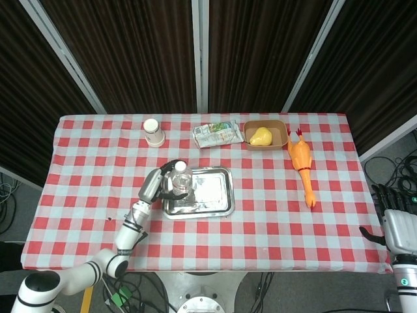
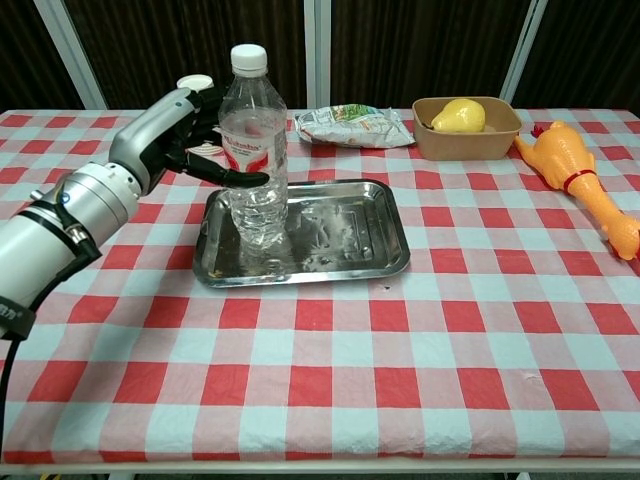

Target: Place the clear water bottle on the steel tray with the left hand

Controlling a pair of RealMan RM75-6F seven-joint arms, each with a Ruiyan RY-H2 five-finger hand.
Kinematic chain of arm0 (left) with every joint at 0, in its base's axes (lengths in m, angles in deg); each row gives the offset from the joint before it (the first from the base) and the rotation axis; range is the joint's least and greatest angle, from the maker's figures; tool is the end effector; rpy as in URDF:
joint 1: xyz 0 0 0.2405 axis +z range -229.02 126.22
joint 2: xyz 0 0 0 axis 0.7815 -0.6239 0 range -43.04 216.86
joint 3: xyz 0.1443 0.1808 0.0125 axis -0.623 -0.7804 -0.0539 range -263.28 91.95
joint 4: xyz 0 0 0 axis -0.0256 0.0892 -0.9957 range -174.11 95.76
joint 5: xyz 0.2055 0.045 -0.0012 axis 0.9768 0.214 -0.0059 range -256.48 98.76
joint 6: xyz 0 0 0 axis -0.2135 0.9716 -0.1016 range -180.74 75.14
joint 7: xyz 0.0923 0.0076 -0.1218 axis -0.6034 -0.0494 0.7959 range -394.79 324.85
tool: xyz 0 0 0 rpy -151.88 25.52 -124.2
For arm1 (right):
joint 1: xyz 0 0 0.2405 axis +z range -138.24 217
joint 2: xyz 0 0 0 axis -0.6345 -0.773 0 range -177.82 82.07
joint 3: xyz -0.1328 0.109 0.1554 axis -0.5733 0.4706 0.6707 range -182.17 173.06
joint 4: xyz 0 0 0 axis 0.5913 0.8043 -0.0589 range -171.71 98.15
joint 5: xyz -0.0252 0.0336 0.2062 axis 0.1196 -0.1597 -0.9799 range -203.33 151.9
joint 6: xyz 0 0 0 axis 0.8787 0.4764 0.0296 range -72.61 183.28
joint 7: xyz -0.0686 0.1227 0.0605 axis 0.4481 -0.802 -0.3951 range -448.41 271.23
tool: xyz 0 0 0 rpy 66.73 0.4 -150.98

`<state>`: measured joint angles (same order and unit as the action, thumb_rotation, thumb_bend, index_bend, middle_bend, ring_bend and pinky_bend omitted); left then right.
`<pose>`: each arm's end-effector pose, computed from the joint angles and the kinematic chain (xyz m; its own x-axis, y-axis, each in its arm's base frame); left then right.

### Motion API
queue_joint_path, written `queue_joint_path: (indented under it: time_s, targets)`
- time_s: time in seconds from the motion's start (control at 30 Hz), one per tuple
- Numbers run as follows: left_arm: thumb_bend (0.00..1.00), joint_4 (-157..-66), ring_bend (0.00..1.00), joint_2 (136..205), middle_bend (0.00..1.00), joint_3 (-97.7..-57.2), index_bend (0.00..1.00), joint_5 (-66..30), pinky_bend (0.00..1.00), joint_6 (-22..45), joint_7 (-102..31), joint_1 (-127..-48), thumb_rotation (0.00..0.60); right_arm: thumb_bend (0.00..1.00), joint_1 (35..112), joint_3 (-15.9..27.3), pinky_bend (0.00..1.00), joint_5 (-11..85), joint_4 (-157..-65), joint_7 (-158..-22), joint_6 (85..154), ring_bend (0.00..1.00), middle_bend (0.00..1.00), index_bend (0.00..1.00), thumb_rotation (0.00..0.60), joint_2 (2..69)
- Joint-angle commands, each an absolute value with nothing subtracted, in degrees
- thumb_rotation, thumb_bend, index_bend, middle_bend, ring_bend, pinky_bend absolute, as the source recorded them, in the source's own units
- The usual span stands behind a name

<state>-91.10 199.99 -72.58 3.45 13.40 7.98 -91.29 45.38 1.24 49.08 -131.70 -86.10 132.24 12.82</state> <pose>-0.1263 0.3415 -0.0746 -0.4176 0.3194 0.8507 0.8312 -0.2439 0.4996 -0.3116 -0.2018 0.1606 0.4062 -0.0890 0.9094 -0.8964 0.1544 0.4155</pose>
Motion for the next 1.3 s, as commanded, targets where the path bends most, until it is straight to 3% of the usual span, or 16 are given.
queue_joint_path:
  time_s: [0.03, 0.33, 0.53, 0.77, 0.97, 1.07, 1.17, 1.3]
  targets:
    - [0.05, -91.86, 0.27, 199.68, 0.37, -72.86, 0.27, 3.57, 0.32, 13.51, 7.85, -91.15, 0.600, 0.11, 45.40, 1.11, 0.00, 49.24, -131.80, -86.21, 132.08, 0.00, 0.04, 0.02, 0.600, 12.71]
    - [0.01, -97.66, 0.25, 195.37, 0.34, -71.23, 0.22, 2.90, 0.29, 14.60, 4.61, -90.95, 0.600, 0.11, 45.52, 0.93, 0.00, 49.66, -131.81, -86.59, 131.86, 0.00, 0.04, 0.02, 0.600, 12.52]
    - [0.00, -106.85, 0.23, 186.31, 0.32, -69.99, 0.21, 1.51, 0.27, 15.71, 0.94, -88.54, 0.600, 0.11, 45.66, 0.80, 0.00, 49.68, -131.53, -86.56, 131.56, 0.00, 0.04, 0.02, 0.600, 12.72]
    - [0.00, -122.95, 0.23, 174.62, 0.32, -64.53, 0.21, -3.42, 0.27, 15.25, -1.25, -86.53, 0.600, 0.11, 45.85, 0.77, 0.00, 49.17, -131.14, -85.61, 131.26, 0.00, 0.04, 0.02, 0.600, 13.33]
    - [0.00, -130.61, 0.23, 167.11, 0.32, -62.13, 0.21, -4.41, 0.27, 16.68, -5.33, -85.00, 0.600, 0.11, 46.07, 0.87, 0.00, 48.50, -131.00, -85.15, 130.78, 0.00, 0.04, 0.02, 0.600, 13.57]
    - [0.10, -129.29, 0.23, 164.48, 0.32, -63.76, 0.23, -3.75, 0.27, 17.78, -11.08, -83.63, 0.600, 0.11, 46.06, 0.73, 0.00, 48.79, -131.18, -85.05, 130.84, 0.00, 0.04, 0.02, 0.600, 13.53]
    - [0.22, -123.36, 0.23, 162.43, 0.32, -69.65, 0.26, 1.91, 0.26, 19.80, -18.82, -81.39, 0.600, 0.11, 46.01, 0.46, 0.00, 49.27, -131.36, -84.96, 130.93, 0.00, 0.04, 0.02, 0.600, 13.52]
    - [0.25, -109.83, 0.22, 162.79, 0.32, -78.36, 0.27, 11.76, 0.25, 24.53, -29.41, -78.18, 0.600, 0.11, 46.08, 0.16, 0.00, 49.43, -131.30, -84.62, 130.66, 0.00, 0.04, 0.02, 0.600, 13.74]
